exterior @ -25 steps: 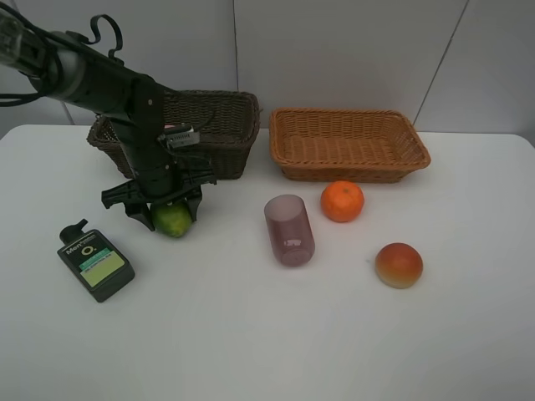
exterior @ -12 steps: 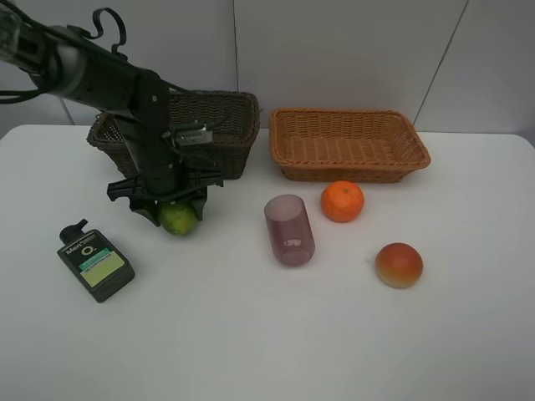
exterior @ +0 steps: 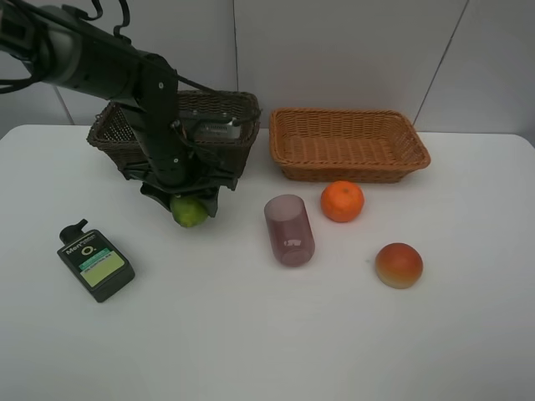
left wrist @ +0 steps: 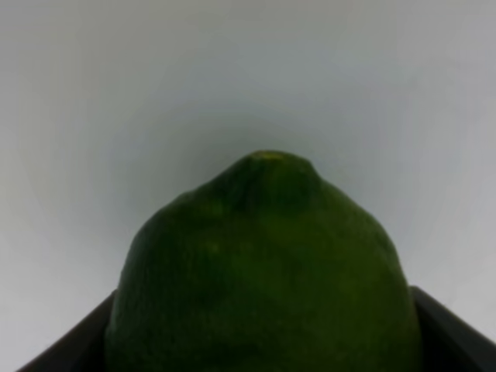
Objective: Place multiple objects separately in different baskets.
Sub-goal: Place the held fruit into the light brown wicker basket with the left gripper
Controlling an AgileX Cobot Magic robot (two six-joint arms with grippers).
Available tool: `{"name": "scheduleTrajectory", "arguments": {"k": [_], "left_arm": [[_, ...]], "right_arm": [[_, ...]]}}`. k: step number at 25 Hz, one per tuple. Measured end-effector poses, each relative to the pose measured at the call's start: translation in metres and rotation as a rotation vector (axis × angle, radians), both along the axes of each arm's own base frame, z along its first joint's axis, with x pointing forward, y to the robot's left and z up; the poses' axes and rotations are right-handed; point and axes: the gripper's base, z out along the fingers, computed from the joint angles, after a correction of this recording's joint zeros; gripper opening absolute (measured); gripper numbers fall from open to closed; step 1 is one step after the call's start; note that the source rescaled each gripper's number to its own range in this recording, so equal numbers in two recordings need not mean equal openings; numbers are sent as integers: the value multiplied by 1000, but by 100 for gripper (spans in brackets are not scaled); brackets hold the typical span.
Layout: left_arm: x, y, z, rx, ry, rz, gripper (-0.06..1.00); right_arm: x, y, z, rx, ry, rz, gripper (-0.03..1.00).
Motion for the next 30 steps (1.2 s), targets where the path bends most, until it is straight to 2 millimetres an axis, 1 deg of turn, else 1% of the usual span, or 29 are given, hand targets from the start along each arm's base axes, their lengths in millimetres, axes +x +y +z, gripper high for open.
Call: {"name": "scheduleTrajectory", "arguments": {"k": [4, 8, 10, 15, 25, 27, 30], "left_arm": [[-1, -2, 6, 19, -27, -181, 67], [-3, -11, 18, 25, -101, -397, 67], [-3, -15, 26, 15, -148, -446, 67], [-1, -23, 43, -20, -269, -482, 67], [7, -62, 69, -169, -653, -526, 67], [10, -69, 75, -202, -734, -526, 67], [21, -77, 89, -239, -838, -517, 67]], "right_arm": [[0, 0, 0, 0, 0, 0, 94], [0, 0, 0, -1, 0, -1, 94], [0, 0, 0, -1, 0, -1, 94], [0, 0, 0, -1, 0, -1, 94], [0, 0, 0, -1, 0, -1, 94], [0, 0, 0, -1, 0, -1, 94], [0, 0, 0, -1, 0, -1, 94]]}}
